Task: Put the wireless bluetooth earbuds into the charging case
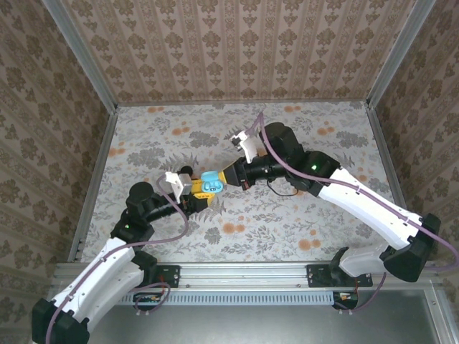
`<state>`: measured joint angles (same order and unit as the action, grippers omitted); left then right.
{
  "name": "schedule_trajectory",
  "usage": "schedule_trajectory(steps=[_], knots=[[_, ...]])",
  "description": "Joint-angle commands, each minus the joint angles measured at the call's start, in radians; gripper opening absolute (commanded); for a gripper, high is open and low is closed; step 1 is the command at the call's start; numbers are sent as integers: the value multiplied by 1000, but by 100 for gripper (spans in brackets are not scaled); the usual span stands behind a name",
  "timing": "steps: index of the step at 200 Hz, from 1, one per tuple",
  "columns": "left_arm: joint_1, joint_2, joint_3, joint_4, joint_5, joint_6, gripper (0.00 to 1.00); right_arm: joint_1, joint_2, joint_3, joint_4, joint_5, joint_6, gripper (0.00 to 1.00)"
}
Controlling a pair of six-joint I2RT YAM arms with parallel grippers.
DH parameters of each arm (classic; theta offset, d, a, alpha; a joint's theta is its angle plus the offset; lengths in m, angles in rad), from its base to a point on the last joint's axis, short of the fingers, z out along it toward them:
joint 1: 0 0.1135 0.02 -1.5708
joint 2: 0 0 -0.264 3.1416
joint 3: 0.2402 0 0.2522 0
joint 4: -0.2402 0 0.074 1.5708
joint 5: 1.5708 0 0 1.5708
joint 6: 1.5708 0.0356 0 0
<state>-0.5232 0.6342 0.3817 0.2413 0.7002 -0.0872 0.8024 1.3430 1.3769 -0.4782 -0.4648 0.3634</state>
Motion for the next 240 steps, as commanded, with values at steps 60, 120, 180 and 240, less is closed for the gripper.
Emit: schedule_trajectory(steps=[60,120,180,240], knots=[[-8,-2,36,64,42,-40,28,13,82,7,-31,-27,-68,11],[-9,-2,22,97,43,-62,28,14,92,-3,-24,-37,-58,11],[-12,-2,20,98,41,-64,28,14,96,-10,17,-61,-22,11],[-15,-2,17,99,38,-64,28,19,107,-12,33,-65,-12,11]])
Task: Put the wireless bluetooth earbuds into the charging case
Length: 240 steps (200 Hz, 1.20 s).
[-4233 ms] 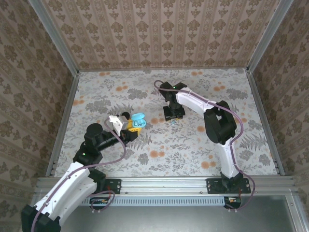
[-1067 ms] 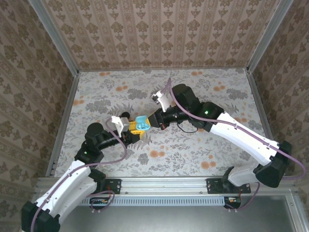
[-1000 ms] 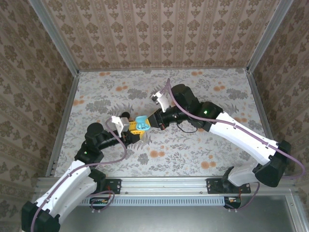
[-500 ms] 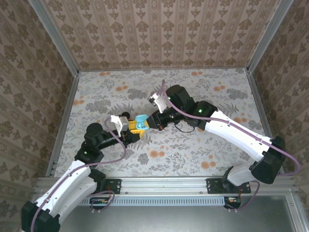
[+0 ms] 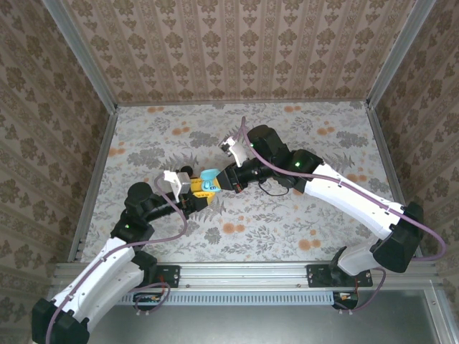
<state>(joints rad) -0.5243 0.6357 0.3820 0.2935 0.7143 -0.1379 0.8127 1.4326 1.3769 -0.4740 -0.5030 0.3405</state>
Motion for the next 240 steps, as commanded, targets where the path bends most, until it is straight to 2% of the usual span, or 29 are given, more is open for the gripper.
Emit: schedule_trajectory(steps=[1,99,169,203,240], knots=[[-14,-4,17,47,24,-13,28,8,17,-12,30,-26,11,11],[-17,-5,17,44,22,-11,28,10,39,-21,32,-30,20,12],[-20,-5,20,41,21,-8,29,11,32,-9,-29,55,-4,30],[-23,-5,21,42,19,-8,28,10,34,10,-45,73,-8,35],[-26,3,26,45,19,-8,28,11,24,36,-82,115,-15,35]])
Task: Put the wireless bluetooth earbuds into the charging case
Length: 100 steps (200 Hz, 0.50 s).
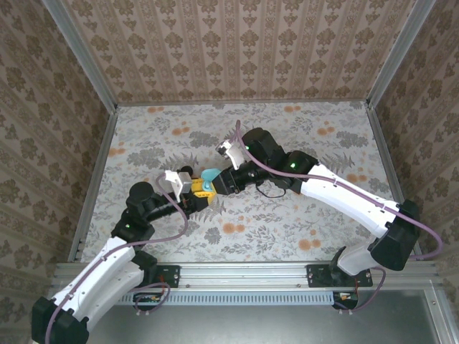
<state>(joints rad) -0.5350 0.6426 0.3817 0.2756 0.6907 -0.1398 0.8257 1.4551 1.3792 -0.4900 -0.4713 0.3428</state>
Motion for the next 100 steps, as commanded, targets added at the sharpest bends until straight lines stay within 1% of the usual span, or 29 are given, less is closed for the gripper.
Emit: schedule_trajectory(steps=[1,20,51,100], knots=[[-16,-4,26,63,43,-6,28,-2,1,33,-67,84,-18,35],[-19,3,31,68,44,-4,28,-3,-14,38,-74,110,-20,36],[-25,21,39,81,46,-3,28,-4,-42,40,-81,145,-24,41],[-41,42,42,100,44,-2,28,-5,-56,45,-85,149,-29,43]])
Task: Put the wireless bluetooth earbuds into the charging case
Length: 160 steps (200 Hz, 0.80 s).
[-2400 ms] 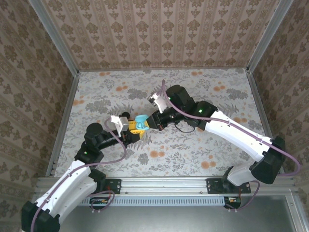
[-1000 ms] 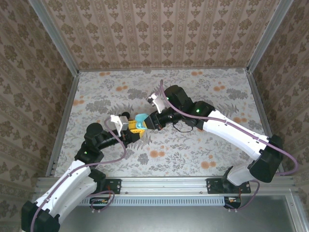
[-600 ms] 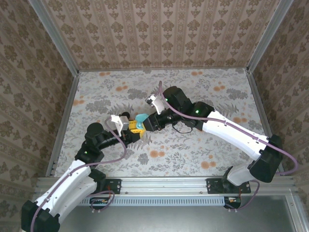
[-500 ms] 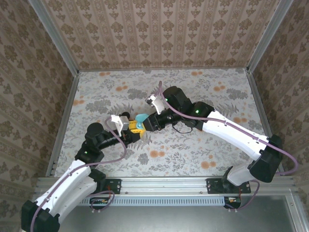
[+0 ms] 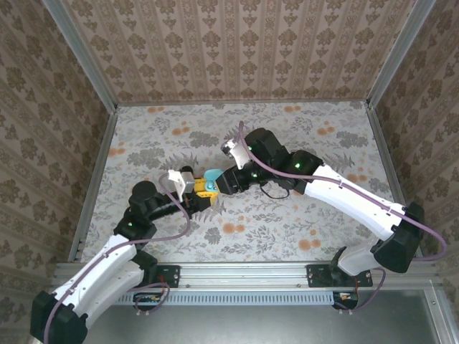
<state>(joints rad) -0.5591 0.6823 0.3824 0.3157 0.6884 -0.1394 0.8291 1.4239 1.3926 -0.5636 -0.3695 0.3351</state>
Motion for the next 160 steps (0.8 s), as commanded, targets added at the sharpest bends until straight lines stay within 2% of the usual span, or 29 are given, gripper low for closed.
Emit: schedule_trajectory(steps=[1,89,123,160], knots=[[-17,3,43,61,46,-3,28,-9,-25,32,-12,47,-21,43],[-58,98,74,132,36,5,28,-46,-168,-6,-20,81,28,45],[-74,141,94,142,4,21,28,-43,-176,3,-83,161,103,42],[-85,188,119,149,-40,37,28,5,-177,-8,-111,268,183,40]])
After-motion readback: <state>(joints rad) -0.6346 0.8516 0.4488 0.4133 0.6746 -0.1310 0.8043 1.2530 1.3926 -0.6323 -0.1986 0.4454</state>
